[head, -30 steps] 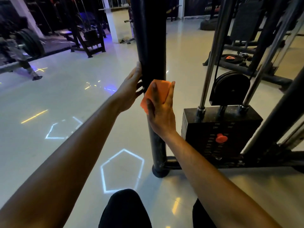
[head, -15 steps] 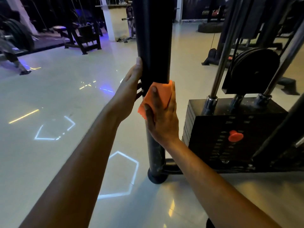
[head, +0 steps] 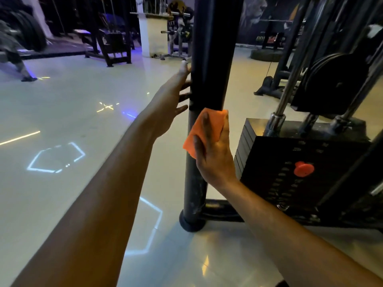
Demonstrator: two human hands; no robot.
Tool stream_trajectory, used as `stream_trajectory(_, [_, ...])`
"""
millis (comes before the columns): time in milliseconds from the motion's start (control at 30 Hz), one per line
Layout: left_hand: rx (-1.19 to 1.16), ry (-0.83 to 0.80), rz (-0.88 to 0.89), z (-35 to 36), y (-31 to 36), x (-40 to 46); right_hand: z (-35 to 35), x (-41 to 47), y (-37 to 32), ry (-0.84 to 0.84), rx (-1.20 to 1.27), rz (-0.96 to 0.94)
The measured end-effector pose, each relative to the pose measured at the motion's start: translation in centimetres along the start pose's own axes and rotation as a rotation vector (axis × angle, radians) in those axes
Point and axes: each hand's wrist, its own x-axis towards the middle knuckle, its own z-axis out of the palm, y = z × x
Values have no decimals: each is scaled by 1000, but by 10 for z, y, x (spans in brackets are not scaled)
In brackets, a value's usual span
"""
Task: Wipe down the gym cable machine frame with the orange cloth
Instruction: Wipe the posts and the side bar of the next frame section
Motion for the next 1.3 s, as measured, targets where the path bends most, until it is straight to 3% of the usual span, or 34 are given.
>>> stream_trajectory(133, [9,45,-142,-17,-46,-17,6,5,-9,68,11,47])
stream_trajectory(267, [25,-71,-277,-6,-82,-28,28,-30,10,-11,-29,59])
stream_trajectory(500, [-47,-111,-275,2,-103,-17,46,-23,10,58,-29,102])
stream_trajectory(733, [-73,-156,-275,-9,-123,-19,57,-55,28,-35,-89,60])
stream_trajectory(933, [-28,-168,-220,-12,-124,-16,47,-9,6,137,-32,106])
stream_trajectory(1133, [-50,-141,-237,-10,-131,-22,68,-89,40,-127,-133,41])
stream_trajectory(1300, [-70,-165,-234,-11,-134,-22,55,-53,25,-15,-71,71])
